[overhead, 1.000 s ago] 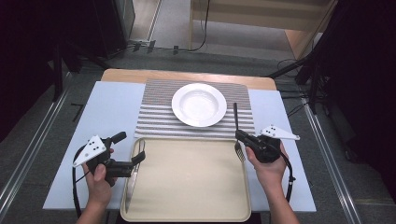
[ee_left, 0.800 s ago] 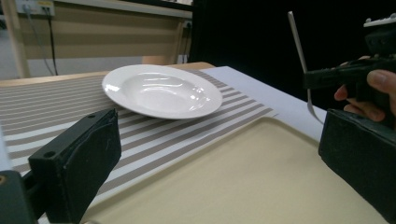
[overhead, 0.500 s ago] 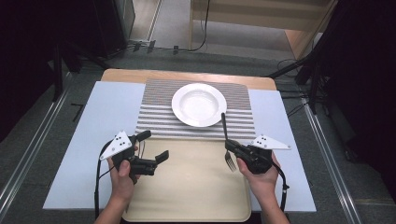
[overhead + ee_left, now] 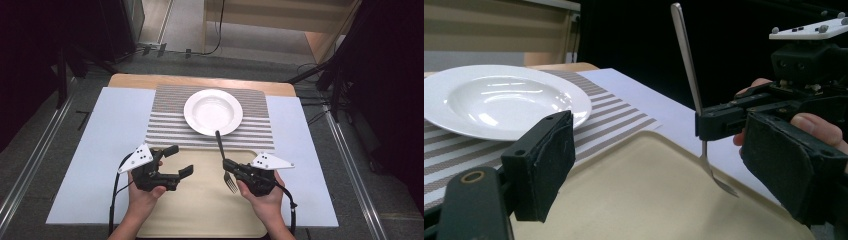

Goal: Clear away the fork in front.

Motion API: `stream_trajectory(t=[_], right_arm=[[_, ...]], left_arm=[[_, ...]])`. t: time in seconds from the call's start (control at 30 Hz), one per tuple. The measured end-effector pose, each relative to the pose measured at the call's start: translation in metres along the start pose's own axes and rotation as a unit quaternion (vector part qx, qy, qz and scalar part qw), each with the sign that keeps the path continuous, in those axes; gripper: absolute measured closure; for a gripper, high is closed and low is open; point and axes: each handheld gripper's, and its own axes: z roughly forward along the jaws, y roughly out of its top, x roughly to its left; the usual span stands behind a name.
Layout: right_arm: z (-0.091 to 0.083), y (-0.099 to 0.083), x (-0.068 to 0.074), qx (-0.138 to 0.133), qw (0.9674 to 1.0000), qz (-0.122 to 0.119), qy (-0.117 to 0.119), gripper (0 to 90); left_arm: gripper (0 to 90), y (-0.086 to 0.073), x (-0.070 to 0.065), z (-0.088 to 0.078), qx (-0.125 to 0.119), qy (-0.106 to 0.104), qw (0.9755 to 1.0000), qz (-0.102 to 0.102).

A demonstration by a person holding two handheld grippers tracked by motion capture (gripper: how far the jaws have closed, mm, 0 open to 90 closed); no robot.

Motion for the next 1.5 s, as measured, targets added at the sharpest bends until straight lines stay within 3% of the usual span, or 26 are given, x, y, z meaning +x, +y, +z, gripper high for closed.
stream_trajectory(t=[0.1,0.3,0.67,0.97,1.1,1.23,1.37,1.43,1.47,1.5], right_arm=[[0.004,-0.001,0.005,0.004,1.0,-0.005,0.005,84.6],[0.01,-0.003,0.019,0.008,0.9997,-0.006,0.023,84.6],[0.023,-0.009,0.039,0.019,0.9989,-0.019,0.04,84.5],[0.028,-0.012,0.049,0.022,0.9984,-0.029,0.043,84.5],[0.028,-0.012,0.051,0.019,0.9982,-0.036,0.045,84.3],[0.029,-0.013,0.051,0.015,0.9978,-0.033,0.056,83.3],[0.026,-0.013,0.048,0.005,0.9967,-0.041,0.07,62.2],[0.022,-0.014,0.046,-0.002,0.9967,-0.049,0.064,53.3],[0.021,-0.015,0.044,-0.016,0.9962,-0.065,0.055,45.2],[0.019,-0.016,0.041,-0.027,0.9958,-0.078,0.039,42.5]], left_arm=[[22.7,0.001,-0.003,0.003,0.006,0.01,0.9999,-0.001],[35.4,0.0,-0.009,0.009,0.012,0.004,0.9999,-0.008],[60.4,-0.001,-0.017,0.016,0.024,-0.029,0.9992,-0.012],[74.0,0.0,-0.017,0.015,0.022,-0.036,0.9986,-0.032],[83.3,0.0,-0.012,0.013,0.02,-0.065,0.996,-0.058],[86.1,0.002,-0.013,0.012,0.025,-0.077,0.9952,-0.055],[86.2,0.003,-0.009,0.009,0.029,-0.075,0.9952,-0.056],[86.2,0.003,-0.006,0.006,0.028,-0.072,0.9952,-0.058],[86.2,0.004,-0.004,0.004,0.029,-0.072,0.9952,-0.059],[86.2,0.004,-0.004,0.003,0.027,-0.071,0.9953,-0.061]])
